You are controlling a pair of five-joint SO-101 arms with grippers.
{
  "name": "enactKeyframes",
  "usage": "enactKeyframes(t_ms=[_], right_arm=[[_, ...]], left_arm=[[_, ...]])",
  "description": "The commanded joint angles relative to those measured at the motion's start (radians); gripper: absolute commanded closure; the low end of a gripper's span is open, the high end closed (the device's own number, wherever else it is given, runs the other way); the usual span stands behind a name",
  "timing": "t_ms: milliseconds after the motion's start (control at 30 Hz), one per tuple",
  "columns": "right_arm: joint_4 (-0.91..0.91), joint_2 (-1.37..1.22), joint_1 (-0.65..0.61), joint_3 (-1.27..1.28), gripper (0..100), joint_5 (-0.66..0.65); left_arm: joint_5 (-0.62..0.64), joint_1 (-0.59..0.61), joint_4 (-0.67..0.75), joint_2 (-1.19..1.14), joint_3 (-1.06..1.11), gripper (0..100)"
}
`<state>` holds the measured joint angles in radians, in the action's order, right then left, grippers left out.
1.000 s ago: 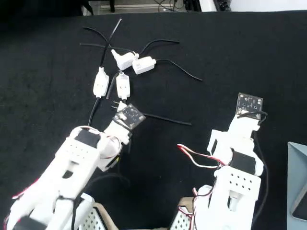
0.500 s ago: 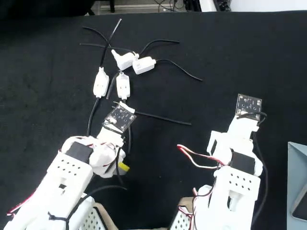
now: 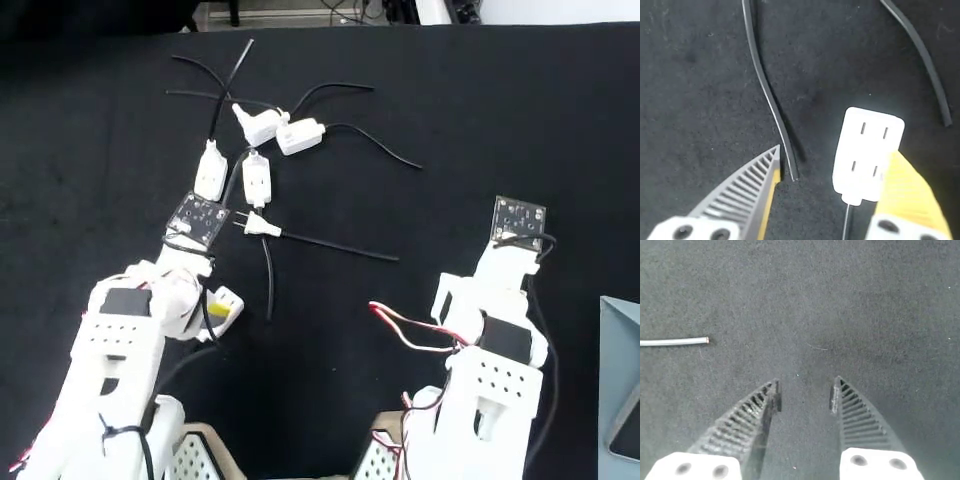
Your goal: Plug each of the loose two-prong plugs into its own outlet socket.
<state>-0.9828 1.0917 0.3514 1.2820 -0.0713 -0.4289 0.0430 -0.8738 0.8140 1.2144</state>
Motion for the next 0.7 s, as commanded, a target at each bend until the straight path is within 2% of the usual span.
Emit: enactKeyframes(t_ms=[0,200,300,367,500,667], right_arm=[[-0.003,0.012,-0.014,-0.007,83.6,-0.002],[-0.003,0.012,-0.014,-0.008,83.6,-0.002],[-0.003,0.012,-0.014,-0.008,83.6,-0.002],[-0.003,0.012,-0.02,-0.008,83.6,-0.002],[0.002,0.008,-0.06,0.004,83.6,-0.002],[0.003,0.012,-0.068,0.008,83.6,-0.002]], left_arm=[[-0.003,0.013,-0.026,-0.014,-0.07,69],[-0.002,-0.016,-0.295,-0.014,-0.294,69],[-0.002,-0.067,-0.328,-0.025,-0.298,68],[-0.003,-0.097,-0.296,-0.028,-0.252,68],[-0.006,-0.114,-0.13,-0.063,-0.13,68],[-0.008,-0.119,-0.009,-0.218,-0.094,69]])
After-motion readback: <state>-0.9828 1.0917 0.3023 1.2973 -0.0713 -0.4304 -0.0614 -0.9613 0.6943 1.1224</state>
